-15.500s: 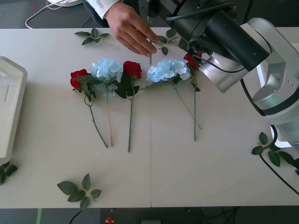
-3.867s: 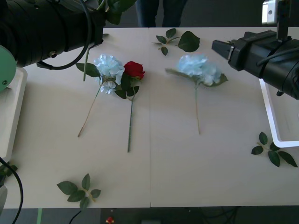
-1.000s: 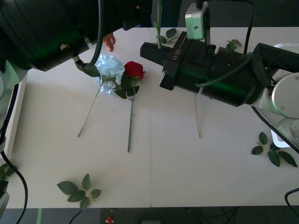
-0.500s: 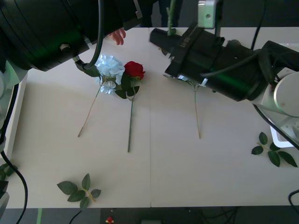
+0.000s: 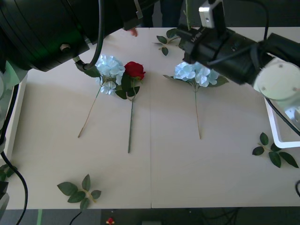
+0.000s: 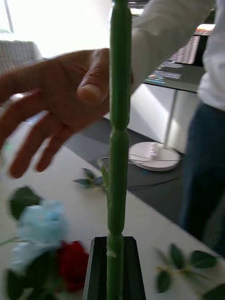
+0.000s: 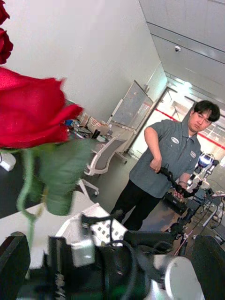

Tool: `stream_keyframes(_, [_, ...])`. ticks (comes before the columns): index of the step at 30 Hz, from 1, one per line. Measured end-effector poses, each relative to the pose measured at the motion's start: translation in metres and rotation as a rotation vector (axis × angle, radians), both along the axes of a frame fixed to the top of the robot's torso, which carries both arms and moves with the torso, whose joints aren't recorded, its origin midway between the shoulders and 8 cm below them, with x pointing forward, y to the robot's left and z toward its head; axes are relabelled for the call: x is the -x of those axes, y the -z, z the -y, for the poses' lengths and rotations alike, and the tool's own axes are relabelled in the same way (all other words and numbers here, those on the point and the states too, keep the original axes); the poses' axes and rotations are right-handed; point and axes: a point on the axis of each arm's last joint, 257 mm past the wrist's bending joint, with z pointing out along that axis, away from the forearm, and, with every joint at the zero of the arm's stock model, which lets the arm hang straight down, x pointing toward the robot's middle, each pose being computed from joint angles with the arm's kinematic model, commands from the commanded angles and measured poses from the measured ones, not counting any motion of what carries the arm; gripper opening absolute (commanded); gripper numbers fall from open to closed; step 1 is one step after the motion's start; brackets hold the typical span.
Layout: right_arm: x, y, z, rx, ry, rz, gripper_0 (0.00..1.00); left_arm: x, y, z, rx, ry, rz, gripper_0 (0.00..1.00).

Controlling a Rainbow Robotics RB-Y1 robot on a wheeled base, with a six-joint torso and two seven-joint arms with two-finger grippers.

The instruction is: Place the red flowers into the right box and the blue flowers into the left box. If a person shows an open palm, hand one flower to the person first, then continue sorting.

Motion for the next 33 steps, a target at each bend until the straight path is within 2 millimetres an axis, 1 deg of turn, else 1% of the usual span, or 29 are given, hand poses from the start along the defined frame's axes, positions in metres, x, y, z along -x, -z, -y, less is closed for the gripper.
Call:
stream_keyframes(3, [-0.018,-0.004,-0.003,0.023,0.033,0.033,0.00,0.000,0.000,0.000,0.000,0.000,0.000,1.00])
stream_keyframes(6, [-0.031,-0.011,-0.010,0.042,0.058,0.071,0.00,0.000,0.000,0.000,0.000,0.000,0.000,1.00])
stream_keyframes(9, [-0.041,-0.019,-0.016,0.047,0.081,0.106,0.00,0.000,0.000,0.000,0.000,0.000,0.000,1.00])
stream_keyframes(11, [-0.046,-0.020,-0.019,0.060,0.092,0.121,0.00,0.000,0.000,0.000,0.000,0.000,0.000,1.00])
stream_keyframes(16, [-0.055,-0.022,-0.026,0.060,0.106,0.132,0.00,0.000,0.000,0.000,0.000,0.000,0.000,1.00])
stream_keyframes(24, [-0.056,-0.024,-0.030,0.055,0.106,0.135,0.00,0.000,0.000,0.000,0.000,0.000,0.000,1.00])
stream_keyframes(25, [-0.056,-0.024,-0.030,0.055,0.106,0.135,0.21,0.000,0.000,0.000,0.000,0.000,0.000,1.00])
stream_keyframes(26, [-0.056,-0.024,-0.030,0.054,0.106,0.134,0.51,0.000,0.000,0.000,0.000,0.000,0.000,1.00])
stream_keyframes(27, [-0.056,-0.024,-0.030,0.051,0.105,0.132,1.00,0.000,0.000,0.000,0.000,0.000,0.000,1.00])
stream_keyframes(33, [-0.054,-0.031,-0.030,-0.019,0.095,0.108,1.00,0.000,0.000,0.000,0.000,0.000,0.000,1.00])
